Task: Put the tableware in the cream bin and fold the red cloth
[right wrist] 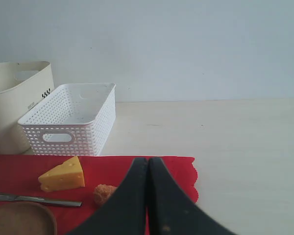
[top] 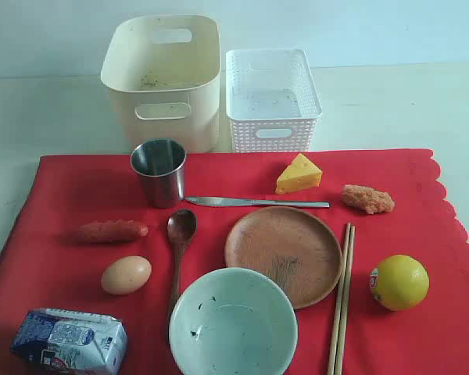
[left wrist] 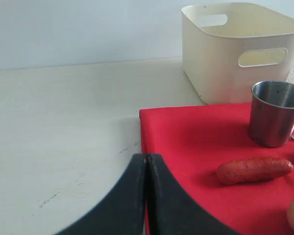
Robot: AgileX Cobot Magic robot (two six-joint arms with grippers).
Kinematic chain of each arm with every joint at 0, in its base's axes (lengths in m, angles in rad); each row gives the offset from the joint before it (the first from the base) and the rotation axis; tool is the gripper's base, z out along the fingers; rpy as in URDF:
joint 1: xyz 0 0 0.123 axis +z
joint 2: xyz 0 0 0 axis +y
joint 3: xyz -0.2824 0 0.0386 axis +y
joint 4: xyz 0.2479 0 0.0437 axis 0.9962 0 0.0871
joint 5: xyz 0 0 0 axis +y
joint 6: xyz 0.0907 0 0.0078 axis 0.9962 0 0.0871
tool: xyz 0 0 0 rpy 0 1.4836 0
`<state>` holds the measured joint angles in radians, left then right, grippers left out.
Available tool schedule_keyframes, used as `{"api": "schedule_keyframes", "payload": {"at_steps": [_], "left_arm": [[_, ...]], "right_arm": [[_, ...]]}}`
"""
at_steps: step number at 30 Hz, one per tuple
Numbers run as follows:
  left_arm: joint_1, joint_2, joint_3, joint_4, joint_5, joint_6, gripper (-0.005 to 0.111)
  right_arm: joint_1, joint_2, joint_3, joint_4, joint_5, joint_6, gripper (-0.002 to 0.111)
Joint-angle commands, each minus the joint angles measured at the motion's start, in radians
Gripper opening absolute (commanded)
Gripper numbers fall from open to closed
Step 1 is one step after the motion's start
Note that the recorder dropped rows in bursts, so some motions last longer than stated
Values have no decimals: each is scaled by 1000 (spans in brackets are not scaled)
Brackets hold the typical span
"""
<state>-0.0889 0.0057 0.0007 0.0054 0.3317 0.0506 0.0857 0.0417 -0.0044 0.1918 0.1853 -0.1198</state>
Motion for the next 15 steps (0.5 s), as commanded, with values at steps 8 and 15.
{"api": "schedule_keyframes", "payload": {"at_steps": [8,15], "left_arm": [[2,-6,-1,-5,-8,-1,3],[2,-6,-1,-5,-8,-1,3]], "right_arm": [[-7,-7,4,-1,-2,-10,0],[-7,-7,4,-1,8,-10,0]]}}
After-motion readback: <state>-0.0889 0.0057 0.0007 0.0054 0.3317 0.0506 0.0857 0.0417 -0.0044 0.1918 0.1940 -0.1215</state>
